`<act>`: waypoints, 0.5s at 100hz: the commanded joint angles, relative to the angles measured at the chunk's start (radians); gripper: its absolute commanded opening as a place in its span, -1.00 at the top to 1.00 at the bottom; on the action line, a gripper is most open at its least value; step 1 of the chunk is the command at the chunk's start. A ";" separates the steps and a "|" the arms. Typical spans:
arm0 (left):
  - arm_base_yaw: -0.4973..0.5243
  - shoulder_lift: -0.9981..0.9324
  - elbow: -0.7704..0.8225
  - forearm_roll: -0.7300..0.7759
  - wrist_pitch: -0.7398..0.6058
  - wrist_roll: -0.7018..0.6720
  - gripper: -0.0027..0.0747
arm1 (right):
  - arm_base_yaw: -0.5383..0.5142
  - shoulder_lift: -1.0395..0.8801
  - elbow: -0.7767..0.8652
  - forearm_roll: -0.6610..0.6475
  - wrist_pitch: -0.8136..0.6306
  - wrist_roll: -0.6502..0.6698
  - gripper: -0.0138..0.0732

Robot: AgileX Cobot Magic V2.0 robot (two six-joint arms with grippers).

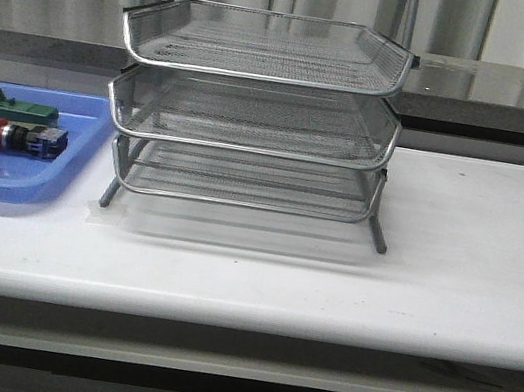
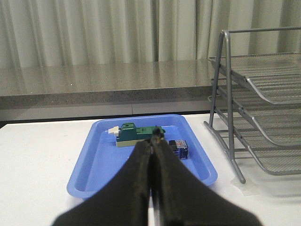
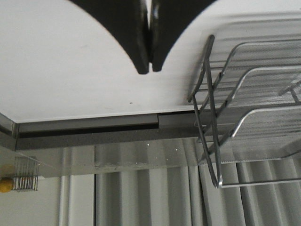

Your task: Place button on rack with both arms

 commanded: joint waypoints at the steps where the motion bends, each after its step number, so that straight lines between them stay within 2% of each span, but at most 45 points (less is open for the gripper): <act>1: 0.001 -0.029 0.056 -0.004 -0.087 -0.008 0.99 | -0.005 0.040 -0.107 0.009 -0.006 0.002 0.82; 50: 0.001 -0.029 0.056 -0.004 -0.087 -0.008 0.99 | -0.005 0.578 -0.585 0.026 0.409 0.002 0.82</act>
